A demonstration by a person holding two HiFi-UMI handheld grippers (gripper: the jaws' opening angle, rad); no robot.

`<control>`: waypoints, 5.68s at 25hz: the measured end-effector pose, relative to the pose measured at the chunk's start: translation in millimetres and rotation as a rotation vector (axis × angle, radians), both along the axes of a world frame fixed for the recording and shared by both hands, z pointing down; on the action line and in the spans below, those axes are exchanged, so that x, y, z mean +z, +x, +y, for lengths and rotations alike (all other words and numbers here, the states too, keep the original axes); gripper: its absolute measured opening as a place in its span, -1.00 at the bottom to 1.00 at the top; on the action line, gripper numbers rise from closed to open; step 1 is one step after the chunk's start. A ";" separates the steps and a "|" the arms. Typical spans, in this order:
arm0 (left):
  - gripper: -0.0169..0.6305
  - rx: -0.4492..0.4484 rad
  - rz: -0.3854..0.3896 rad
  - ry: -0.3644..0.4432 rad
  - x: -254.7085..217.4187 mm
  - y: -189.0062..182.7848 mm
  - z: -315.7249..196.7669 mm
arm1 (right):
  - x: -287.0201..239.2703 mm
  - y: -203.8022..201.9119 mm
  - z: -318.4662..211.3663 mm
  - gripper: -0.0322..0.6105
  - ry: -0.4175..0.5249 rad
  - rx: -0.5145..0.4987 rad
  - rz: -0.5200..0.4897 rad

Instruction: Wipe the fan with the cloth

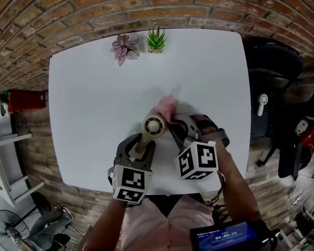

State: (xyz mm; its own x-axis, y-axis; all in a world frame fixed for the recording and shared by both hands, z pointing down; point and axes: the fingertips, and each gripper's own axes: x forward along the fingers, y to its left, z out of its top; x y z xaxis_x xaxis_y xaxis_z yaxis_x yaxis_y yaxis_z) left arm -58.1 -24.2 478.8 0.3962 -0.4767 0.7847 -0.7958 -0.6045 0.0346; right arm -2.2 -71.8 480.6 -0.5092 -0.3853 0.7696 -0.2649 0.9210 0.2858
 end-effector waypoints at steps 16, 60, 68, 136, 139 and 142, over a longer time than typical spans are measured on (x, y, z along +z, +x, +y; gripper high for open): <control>-0.40 -0.002 -0.020 -0.020 1.1 0.1 -1.6 | -10.3 0.8 10.3 -0.77 0.027 -0.019 0.035; -0.39 0.036 -0.064 -0.036 3.0 5.9 0.9 | -11.3 -33.8 74.7 -0.77 -0.105 -0.080 -0.040; -0.39 0.026 -0.046 -0.040 2.4 5.6 0.9 | -8.5 -32.6 74.4 -0.77 -0.116 -0.083 -0.036; -0.39 0.065 -0.043 -0.066 5.9 9.1 2.0 | 8.8 -5.2 58.5 -0.78 -0.418 0.162 -0.128; -0.38 0.074 -0.040 -0.072 6.6 9.0 2.3 | 9.0 -5.8 56.1 -0.78 -0.419 0.171 -0.132; -0.38 0.077 -0.033 -0.079 6.2 9.4 2.2 | 8.3 -3.6 54.1 -0.78 -0.424 0.180 -0.141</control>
